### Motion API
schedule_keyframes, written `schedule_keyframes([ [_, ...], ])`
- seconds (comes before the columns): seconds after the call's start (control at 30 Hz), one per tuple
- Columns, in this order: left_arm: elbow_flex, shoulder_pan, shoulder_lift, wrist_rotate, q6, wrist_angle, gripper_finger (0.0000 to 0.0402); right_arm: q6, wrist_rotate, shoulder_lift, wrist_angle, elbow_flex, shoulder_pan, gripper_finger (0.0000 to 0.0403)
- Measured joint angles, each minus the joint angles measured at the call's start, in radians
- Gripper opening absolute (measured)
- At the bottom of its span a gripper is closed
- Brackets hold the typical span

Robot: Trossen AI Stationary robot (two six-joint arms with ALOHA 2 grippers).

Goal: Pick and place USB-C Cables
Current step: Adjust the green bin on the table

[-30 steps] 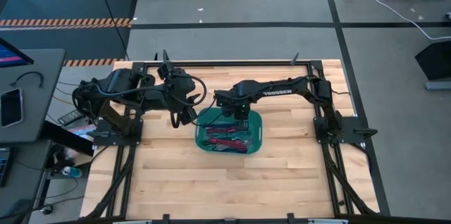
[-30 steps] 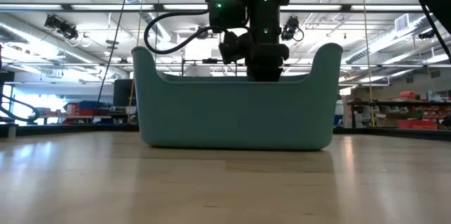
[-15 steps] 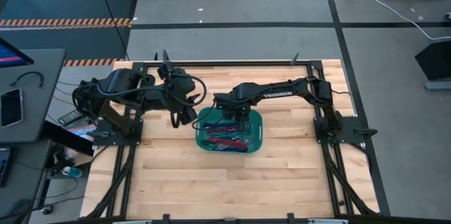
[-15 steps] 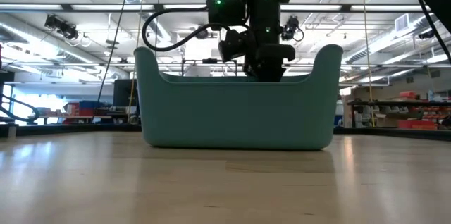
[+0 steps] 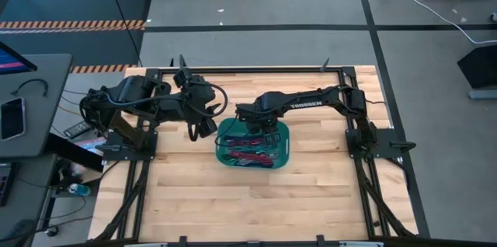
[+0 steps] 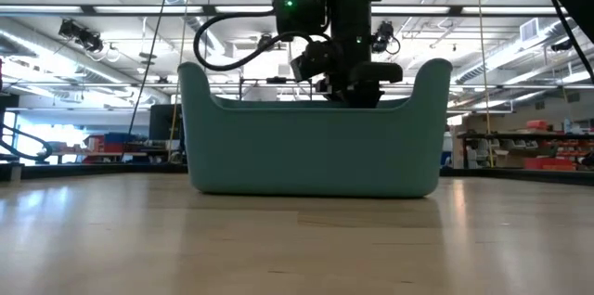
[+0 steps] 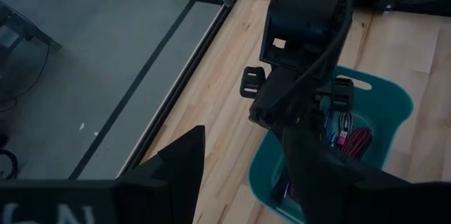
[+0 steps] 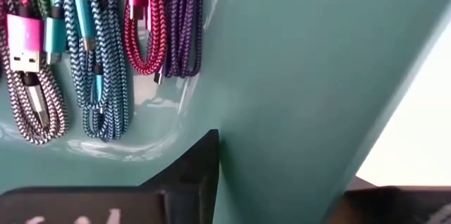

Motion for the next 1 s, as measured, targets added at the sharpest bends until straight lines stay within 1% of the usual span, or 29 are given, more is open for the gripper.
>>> schedule_keyframes([
  [0.17,0.0,0.0,0.0,0.0,0.008,0.0,0.0199,0.002,-0.016,-0.008,0.003,0.0,0.003,0.0125],
  [0.5,0.0,0.0,0.0,-0.001,0.008,0.0,0.0199,-0.005,-0.023,-0.008,0.005,0.001,0.054,0.0125],
  [0.83,0.0,0.0,0.0,-0.001,0.007,0.0,0.0199,-0.049,0.063,-0.009,-0.046,0.001,0.04,0.0125],
  [1.0,0.0,0.001,0.0,-0.001,0.007,0.0,0.0199,-0.048,0.067,-0.036,-0.042,0.012,0.033,0.0125],
])
